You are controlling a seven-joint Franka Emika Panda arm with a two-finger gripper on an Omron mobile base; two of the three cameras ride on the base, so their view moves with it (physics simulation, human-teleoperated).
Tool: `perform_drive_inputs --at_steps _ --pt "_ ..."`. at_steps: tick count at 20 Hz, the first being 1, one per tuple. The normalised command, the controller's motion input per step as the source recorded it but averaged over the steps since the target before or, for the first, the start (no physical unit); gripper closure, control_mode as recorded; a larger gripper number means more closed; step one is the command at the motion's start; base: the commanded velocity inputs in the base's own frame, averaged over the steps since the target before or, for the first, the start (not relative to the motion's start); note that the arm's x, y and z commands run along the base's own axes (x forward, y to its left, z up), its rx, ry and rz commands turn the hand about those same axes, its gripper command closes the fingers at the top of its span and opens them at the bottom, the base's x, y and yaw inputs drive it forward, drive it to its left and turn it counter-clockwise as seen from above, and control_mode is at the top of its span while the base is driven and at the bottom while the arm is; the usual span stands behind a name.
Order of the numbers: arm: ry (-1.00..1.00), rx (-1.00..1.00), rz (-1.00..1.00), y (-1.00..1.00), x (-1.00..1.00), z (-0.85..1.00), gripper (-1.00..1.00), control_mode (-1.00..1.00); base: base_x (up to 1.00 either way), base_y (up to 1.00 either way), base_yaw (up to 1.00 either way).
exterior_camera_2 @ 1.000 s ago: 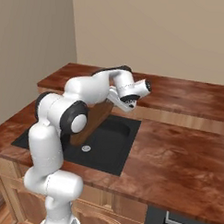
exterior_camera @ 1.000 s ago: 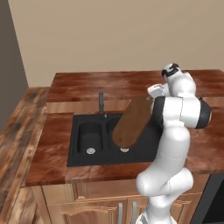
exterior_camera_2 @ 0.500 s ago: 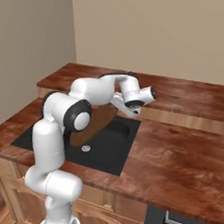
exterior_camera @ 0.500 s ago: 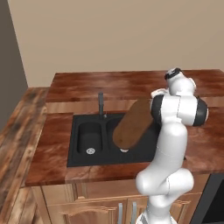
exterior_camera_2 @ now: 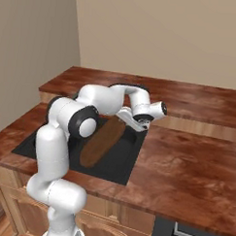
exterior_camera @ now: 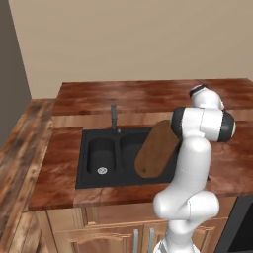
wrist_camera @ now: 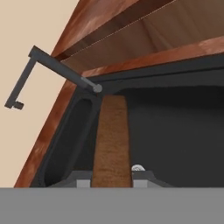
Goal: Move the cutting board and knife to the sink. Then move spray from the cabinet to the counter.
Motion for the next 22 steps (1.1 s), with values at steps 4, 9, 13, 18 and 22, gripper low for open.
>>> perform_drive_inputs --at_steps 4,9,13,18,22 --pt "0.00 0.00 0.00 0.00 -0.03 0.00 1.00 -1.00 0.00 0.00 0.00" --pt "0.00 0.00 0.00 0.00 0.00 -0.02 1.00 -1.00 0.00 0.00 0.00" --pt "0.00 0.00 0.00 0.00 0.00 -0.29 1.00 -1.00 0.00 0.00 0.00" --pt "-0.01 0.00 0.00 0.00 0.00 -0.41 1.00 -1.00 0.00 0.00 0.00" --pt "-0.01 0.00 0.00 0.00 0.00 -0.37 1.00 -1.00 0.00 0.00 0.00"
